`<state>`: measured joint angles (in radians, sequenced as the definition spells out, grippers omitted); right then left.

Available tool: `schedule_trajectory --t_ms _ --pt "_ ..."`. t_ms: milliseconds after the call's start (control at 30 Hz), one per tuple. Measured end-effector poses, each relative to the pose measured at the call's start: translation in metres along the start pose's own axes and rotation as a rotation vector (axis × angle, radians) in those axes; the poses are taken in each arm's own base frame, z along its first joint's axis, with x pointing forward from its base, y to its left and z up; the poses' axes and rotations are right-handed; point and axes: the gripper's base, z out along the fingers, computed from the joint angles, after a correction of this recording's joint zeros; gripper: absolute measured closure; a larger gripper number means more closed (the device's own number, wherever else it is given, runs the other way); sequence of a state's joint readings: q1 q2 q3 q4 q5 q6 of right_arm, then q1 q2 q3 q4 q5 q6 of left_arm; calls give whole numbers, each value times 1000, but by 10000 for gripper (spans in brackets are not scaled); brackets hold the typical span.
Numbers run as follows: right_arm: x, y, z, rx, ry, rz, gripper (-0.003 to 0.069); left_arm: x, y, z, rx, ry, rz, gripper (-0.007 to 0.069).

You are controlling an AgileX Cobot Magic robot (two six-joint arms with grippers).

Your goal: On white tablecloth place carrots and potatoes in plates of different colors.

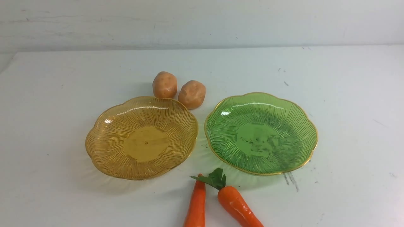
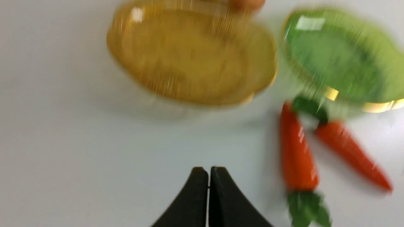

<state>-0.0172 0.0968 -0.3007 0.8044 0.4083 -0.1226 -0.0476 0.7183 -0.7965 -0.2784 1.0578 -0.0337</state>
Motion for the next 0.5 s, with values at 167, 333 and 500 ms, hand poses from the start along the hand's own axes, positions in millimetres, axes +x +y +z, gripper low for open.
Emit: schedule_trajectory --t_ms 167,333,500 --pt "-27 38 27 -70 362 -188 674 -7 6 40 -8 277 32 628" --pt "-30 44 63 -127 715 -304 674 -12 3 48 54 277 71 628" --pt "-13 31 102 -203 987 -342 673 -15 -3 48 113 239 94 628"
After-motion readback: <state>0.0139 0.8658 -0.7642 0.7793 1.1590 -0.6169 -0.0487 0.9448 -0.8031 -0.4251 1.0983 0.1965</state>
